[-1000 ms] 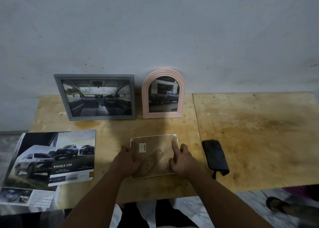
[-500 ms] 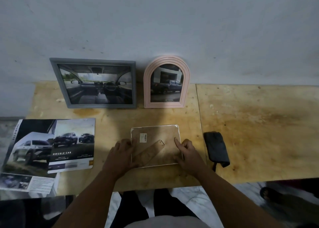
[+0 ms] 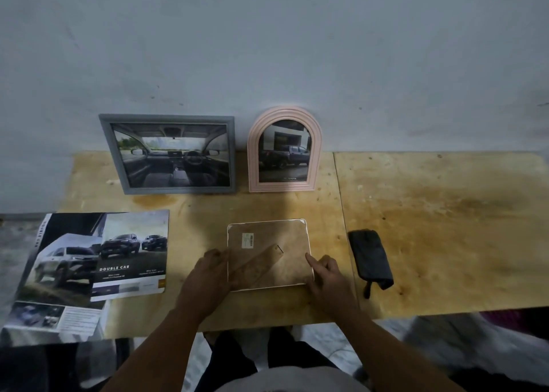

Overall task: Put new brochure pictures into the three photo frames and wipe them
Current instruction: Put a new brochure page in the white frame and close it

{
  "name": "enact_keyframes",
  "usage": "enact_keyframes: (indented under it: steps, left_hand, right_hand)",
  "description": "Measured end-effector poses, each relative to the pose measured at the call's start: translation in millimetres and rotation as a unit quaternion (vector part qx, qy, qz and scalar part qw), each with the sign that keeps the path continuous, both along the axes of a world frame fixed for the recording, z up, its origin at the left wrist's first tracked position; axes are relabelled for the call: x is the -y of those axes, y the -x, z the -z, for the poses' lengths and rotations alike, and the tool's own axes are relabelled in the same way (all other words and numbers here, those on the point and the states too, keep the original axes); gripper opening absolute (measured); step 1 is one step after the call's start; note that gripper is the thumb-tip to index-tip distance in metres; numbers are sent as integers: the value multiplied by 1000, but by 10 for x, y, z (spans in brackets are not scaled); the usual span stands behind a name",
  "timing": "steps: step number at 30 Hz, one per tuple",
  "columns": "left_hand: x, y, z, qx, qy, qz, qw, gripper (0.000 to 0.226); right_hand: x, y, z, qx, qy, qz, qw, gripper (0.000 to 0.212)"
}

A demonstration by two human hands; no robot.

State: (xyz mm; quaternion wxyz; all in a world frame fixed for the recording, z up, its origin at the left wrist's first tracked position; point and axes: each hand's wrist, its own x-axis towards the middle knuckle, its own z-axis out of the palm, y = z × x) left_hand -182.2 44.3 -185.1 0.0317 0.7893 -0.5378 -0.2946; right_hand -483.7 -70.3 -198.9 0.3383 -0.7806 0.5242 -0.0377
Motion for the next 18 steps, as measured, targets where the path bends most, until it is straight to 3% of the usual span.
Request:
enact_keyframes:
  steps: [3, 9, 11, 15, 18]
  left_hand:
    - [3, -5, -26, -31, -3, -64, 997, 92]
    - [74, -43, -16, -24, -41, -80, 996, 107]
    - [140, -17, -74, -26, -56, -59, 996, 103]
    - [123, 122, -113, -79, -18, -26, 996, 74]
    - [44, 249, -91, -111, 10, -42, 993, 79]
  right_hand:
    - [15, -31, -11, 5, -25, 35, 999, 58]
    - [81, -52, -33, -2, -69, 41, 997, 58]
    - [143, -60, -79, -9, -94, 47, 994, 59]
    - [170, -59, -157, 18, -143, 100, 984, 60]
    - [157, -117, -221, 63, -188, 181, 963, 59]
